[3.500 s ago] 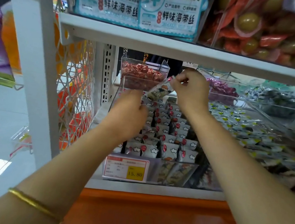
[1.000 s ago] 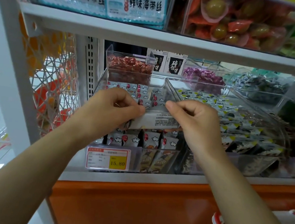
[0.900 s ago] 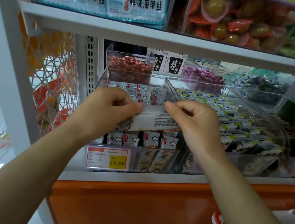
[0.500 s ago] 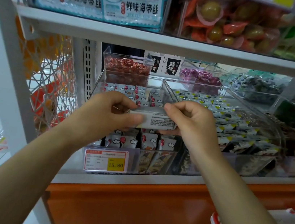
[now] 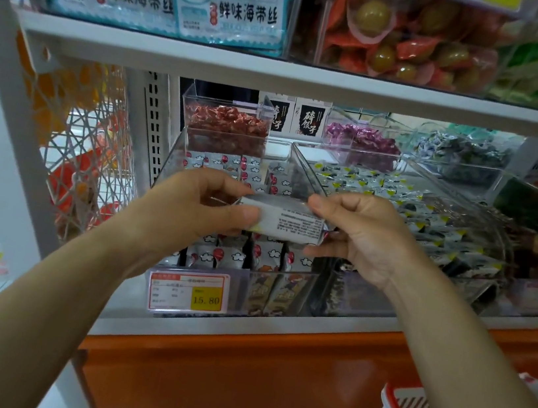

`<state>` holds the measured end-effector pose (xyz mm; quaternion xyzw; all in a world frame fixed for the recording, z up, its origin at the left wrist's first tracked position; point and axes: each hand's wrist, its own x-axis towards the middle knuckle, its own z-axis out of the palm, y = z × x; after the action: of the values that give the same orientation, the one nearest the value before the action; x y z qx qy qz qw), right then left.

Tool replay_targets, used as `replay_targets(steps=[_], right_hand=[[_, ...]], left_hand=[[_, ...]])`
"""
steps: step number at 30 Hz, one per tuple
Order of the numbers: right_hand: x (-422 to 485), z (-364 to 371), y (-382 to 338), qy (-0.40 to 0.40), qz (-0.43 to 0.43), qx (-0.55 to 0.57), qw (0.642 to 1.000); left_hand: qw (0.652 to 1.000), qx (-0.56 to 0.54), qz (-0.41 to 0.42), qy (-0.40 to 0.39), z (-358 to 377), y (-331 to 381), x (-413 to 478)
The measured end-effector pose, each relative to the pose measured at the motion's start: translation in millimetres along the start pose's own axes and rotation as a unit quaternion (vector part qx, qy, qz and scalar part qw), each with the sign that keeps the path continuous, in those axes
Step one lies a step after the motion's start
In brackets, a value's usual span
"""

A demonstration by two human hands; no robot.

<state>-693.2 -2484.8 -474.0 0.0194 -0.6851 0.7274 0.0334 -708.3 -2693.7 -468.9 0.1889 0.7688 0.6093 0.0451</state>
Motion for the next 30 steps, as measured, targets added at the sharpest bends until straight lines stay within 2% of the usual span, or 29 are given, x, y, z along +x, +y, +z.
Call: replay_targets(steps=[7,15,20,21,23,25,28,30], right_hand=[[-1.6,5.7,3.8,0.003,-0.089,-0.072,0.993],[-2.2,8.2,4.5,-0.011,-0.082,-0.071,0.994],[-0.8,8.7,6.3,0.038,-0.07,-0.052,0.995],[-0.7,9.7,7.5,0.057,-0.067,-0.049,0.995],[-0.6,12.6,10.3,0.09,-0.064,-0.042,0.993],[-0.8,15.8,10.9,0.1,-0.062,-0.02,0.993],[-2.4,20.2,6.5,0.025,-0.065,0.067,0.995],[-1.8,22.6,7.3,-0.006,-0.099,0.02,0.995]], left_hand=[[0.997,-0.057,-0.058,-0.008,-3.0,3.1,0.4],[0.992,-0.072,-0.097,-0.024,-10.6,-1.1,1.1],[0.99,-0.112,-0.09,-0.013,-8.5,-0.3,0.3],[0.995,-0.066,-0.072,-0.019,-6.4,0.3,-0.9],[0.993,0.115,-0.011,-0.032,0.0,-2.1,-2.1],[0.981,0.191,0.043,-0.001,5.8,-5.4,-0.5],[0.993,0.107,0.029,0.045,7.9,-8.2,3.3],[0.997,0.048,0.015,0.06,8.4,-8.9,5.9]])
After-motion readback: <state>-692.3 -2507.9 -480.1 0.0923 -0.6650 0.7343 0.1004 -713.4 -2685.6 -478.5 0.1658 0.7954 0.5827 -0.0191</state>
